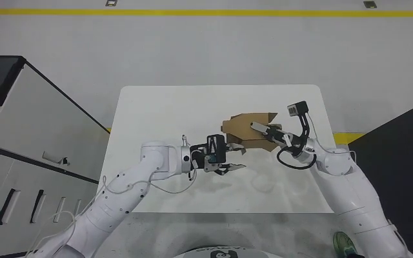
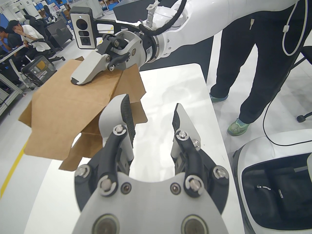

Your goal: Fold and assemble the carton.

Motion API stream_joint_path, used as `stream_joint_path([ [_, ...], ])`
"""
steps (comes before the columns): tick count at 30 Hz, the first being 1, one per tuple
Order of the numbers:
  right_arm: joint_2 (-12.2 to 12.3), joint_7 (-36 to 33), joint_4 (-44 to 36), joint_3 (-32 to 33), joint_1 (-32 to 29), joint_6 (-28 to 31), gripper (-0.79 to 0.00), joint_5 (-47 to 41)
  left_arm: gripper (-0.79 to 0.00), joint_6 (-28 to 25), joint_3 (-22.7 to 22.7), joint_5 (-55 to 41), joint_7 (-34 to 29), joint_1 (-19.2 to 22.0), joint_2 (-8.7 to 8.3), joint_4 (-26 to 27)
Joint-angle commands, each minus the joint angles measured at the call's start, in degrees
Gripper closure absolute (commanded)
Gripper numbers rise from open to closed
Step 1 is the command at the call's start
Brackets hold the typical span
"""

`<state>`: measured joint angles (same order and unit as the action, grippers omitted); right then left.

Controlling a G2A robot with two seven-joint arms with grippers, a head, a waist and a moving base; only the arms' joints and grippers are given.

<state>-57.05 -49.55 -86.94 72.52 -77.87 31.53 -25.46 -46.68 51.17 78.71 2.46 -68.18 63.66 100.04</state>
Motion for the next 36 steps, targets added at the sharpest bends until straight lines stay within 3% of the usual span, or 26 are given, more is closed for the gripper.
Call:
stream_joint_path([
  [1,-0.04,-0.4,-0.1,-0.08,-0.02,0.05,0.0,-0.23,-0.372,0.08,-0.29,0.01,0.05,0.13,0.08,-0.14],
  [7,-0.1,-1.56,-0.09,0.0,-0.21,0.31,0.0,-0.84,-0.376,0.51,-0.24,0.22,-0.01,0.62,0.18,-0.37],
  [20,0.56,-7.62,-0.23,3.67,-2.15,3.34,0.0,-4.77,-0.379,0.78,6.5,1.71,-2.32,-2.39,-1.47,2.15],
  [26,0.87,-10.03,-0.83,5.18,-3.38,3.93,0.0,-6.15,-0.453,0.87,8.25,2.16,-2.92,-3.15,-1.9,3.16],
  [36,1.17,-14.67,-1.75,6.34,-4.91,3.7,0.0,-10.15,-0.486,2.53,8.31,3.2,-2.8,-3.39,-1.95,2.91],
])
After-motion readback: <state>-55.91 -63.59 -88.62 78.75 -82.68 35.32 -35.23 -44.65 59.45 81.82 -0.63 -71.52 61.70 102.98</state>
